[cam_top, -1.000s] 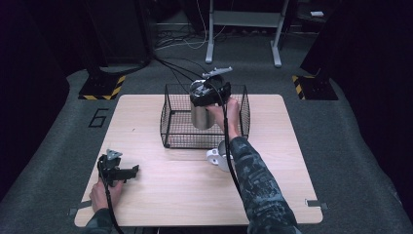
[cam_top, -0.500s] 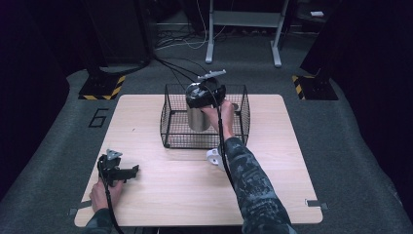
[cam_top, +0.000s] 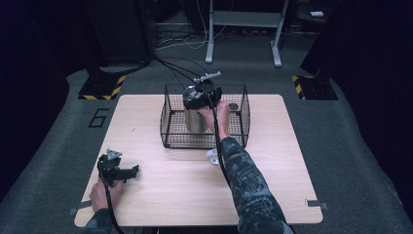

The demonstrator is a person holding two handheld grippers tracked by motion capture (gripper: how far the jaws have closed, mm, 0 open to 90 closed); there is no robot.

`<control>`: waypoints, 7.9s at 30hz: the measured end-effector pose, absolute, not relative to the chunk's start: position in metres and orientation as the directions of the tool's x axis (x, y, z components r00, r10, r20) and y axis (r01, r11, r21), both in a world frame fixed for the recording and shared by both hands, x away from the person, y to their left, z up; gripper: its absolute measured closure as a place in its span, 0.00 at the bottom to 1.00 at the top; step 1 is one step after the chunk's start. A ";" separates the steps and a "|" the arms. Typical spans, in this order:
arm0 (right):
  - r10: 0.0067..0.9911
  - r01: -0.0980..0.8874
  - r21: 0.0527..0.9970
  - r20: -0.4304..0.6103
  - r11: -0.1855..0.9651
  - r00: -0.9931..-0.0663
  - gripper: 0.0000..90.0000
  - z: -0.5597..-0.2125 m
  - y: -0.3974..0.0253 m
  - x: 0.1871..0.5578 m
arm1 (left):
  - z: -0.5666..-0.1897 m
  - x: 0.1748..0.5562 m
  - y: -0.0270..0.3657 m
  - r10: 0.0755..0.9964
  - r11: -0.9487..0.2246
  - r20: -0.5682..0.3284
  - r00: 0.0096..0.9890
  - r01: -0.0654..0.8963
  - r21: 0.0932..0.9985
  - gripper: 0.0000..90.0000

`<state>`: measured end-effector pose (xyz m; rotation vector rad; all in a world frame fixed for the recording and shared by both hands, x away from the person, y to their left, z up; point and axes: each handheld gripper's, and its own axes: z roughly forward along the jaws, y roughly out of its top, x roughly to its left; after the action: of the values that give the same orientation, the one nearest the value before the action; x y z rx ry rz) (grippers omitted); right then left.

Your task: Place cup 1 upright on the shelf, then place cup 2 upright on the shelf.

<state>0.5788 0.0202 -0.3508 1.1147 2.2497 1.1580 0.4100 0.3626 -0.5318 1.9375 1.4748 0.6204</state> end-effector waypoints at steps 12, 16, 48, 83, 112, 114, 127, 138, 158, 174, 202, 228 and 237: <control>0.785 0.488 0.801 0.036 0.348 -0.618 0.04 -0.361 0.032 0.583 | -0.532 0.410 0.363 0.964 -0.185 -0.003 0.267 0.675 0.715 0.00; 0.789 0.497 0.796 0.041 0.346 -0.614 0.04 -0.365 0.034 0.586 | -0.532 0.410 0.363 0.964 -0.184 -0.003 0.266 0.675 0.714 0.00; 0.783 0.534 0.759 0.052 0.372 -0.620 0.04 -0.384 0.047 0.595 | -0.532 0.411 0.363 0.964 -0.186 0.004 0.264 0.668 0.720 0.00; 0.743 0.552 0.719 0.075 0.422 -0.666 0.00 -0.353 0.021 0.568 | -0.532 0.411 0.362 0.965 -0.182 0.002 0.261 0.668 0.722 0.00; 0.711 0.485 0.772 0.062 0.411 -0.701 0.00 -0.340 -0.076 0.473 | -0.531 0.411 0.363 0.962 -0.197 0.011 0.271 0.670 0.715 0.00; 0.720 0.495 0.772 0.070 0.400 -0.691 0.00 -0.342 -0.082 0.465 | -0.531 0.411 0.363 0.963 -0.195 0.010 0.270 0.671 0.716 0.00; 0.756 0.539 0.746 0.074 0.391 -0.651 0.00 -0.371 -0.115 0.435 | -0.531 0.411 0.363 0.963 -0.197 0.012 0.271 0.671 0.715 0.00; 0.760 0.574 0.718 0.097 0.394 -0.643 0.00 -0.405 -0.120 0.427 | -0.531 0.411 0.363 0.962 -0.197 0.011 0.271 0.670 0.715 0.00; 0.774 0.593 0.683 0.063 0.427 -0.630 0.00 -0.433 -0.102 0.442 | -0.531 0.411 0.363 0.963 -0.196 0.010 0.271 0.672 0.714 0.00; 0.782 0.614 0.649 0.045 0.450 -0.621 0.05 -0.441 -0.092 0.453 | -0.531 0.411 0.363 0.963 -0.197 0.011 0.270 0.670 0.716 0.00; 0.798 0.607 0.669 0.034 0.429 -0.602 0.07 -0.441 -0.093 0.445 | -0.531 0.411 0.363 0.963 -0.196 0.010 0.270 0.671 0.716 0.00; 0.772 0.571 0.685 0.019 0.453 -0.635 0.07 -0.390 -0.090 0.433 | -0.531 0.411 0.363 0.963 -0.195 0.010 0.269 0.671 0.716 0.00; 0.767 0.561 0.691 0.015 0.456 -0.641 0.07 -0.373 -0.092 0.434 | -0.531 0.411 0.363 0.963 -0.196 0.010 0.270 0.671 0.715 0.00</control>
<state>0.4345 -0.0918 -0.3730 1.1354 2.4106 0.9765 0.4109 0.3632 -0.5314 1.9463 1.4693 0.6304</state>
